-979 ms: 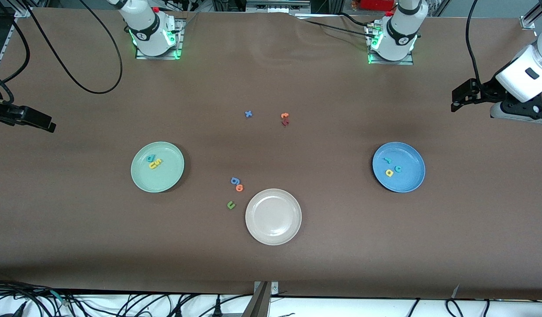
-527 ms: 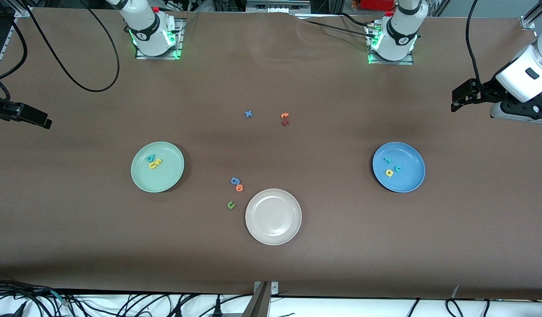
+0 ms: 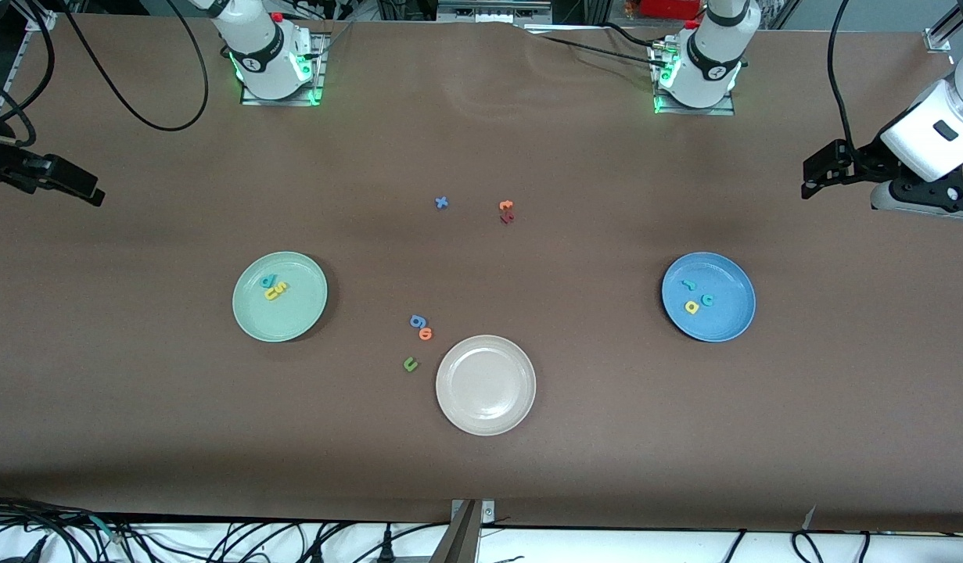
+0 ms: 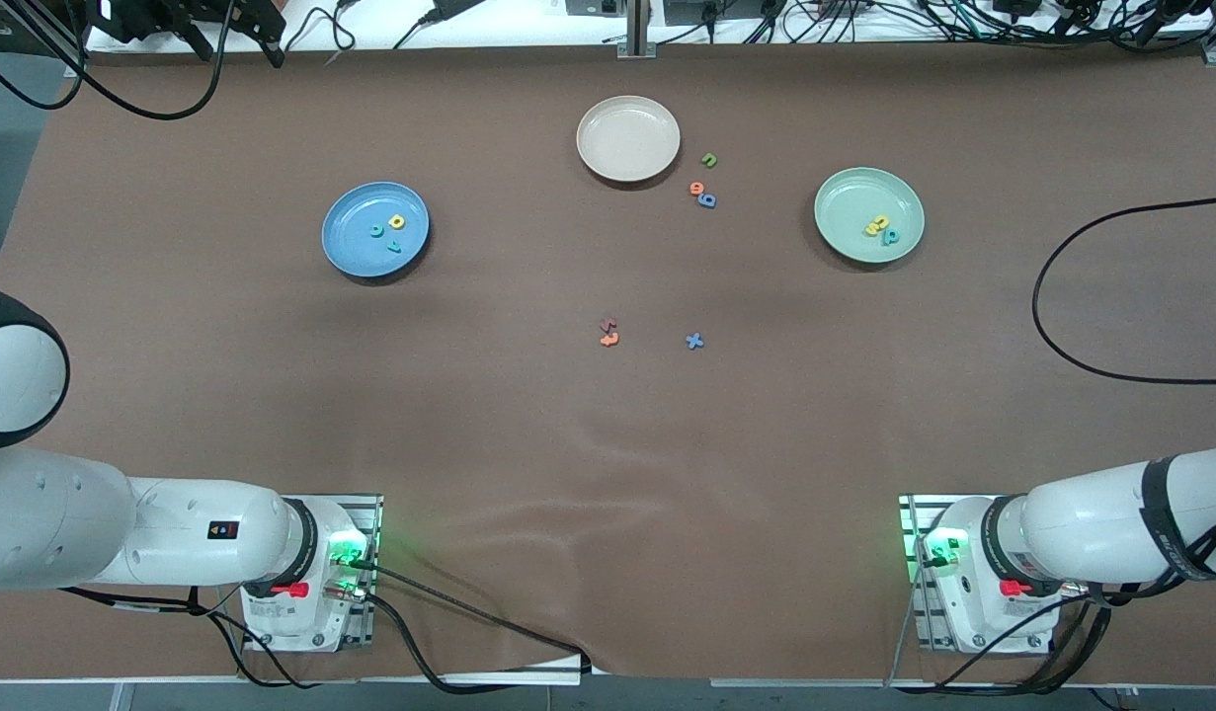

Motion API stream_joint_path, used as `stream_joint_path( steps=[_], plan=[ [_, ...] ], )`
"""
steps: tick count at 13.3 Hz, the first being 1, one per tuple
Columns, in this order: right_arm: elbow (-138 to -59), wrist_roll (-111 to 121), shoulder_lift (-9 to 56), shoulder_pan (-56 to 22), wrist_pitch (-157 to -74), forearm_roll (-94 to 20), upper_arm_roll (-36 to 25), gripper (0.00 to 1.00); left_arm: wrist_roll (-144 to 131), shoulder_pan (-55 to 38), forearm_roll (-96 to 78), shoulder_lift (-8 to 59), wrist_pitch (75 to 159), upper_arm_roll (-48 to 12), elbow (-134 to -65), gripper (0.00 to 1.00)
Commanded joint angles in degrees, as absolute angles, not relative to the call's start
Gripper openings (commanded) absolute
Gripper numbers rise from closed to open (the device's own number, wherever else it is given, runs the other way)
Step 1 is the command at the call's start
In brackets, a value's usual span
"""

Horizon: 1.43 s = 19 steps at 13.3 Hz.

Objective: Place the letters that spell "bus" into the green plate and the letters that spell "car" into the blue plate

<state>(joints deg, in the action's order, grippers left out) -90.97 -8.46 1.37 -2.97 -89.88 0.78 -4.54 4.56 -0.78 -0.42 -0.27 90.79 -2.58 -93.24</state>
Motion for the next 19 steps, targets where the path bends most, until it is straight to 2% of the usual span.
stream_joint_path(
  steps=[1, 9, 19],
  plan=[
    [-93.87, -7.73, -0.62, -2.02, -91.93, 0.35, -3.69, 1.0, 4.31, -0.79, 0.79, -0.62, 90.26, -2.81, -93.34, 1.0],
    [-93.16, -4.92, 0.97, -1.76, -95.18, -0.35, -4.04, 1.0, 4.39, -0.79, 0.79, -0.53, 90.26, -2.72, -93.34, 1.0],
    [-93.16, -4.83, 1.05, -1.76, -95.27, -0.35, -4.13, 1.0, 4.39, -0.79, 0.79, -0.53, 90.26, -2.72, -93.34, 1.0]
  ],
)
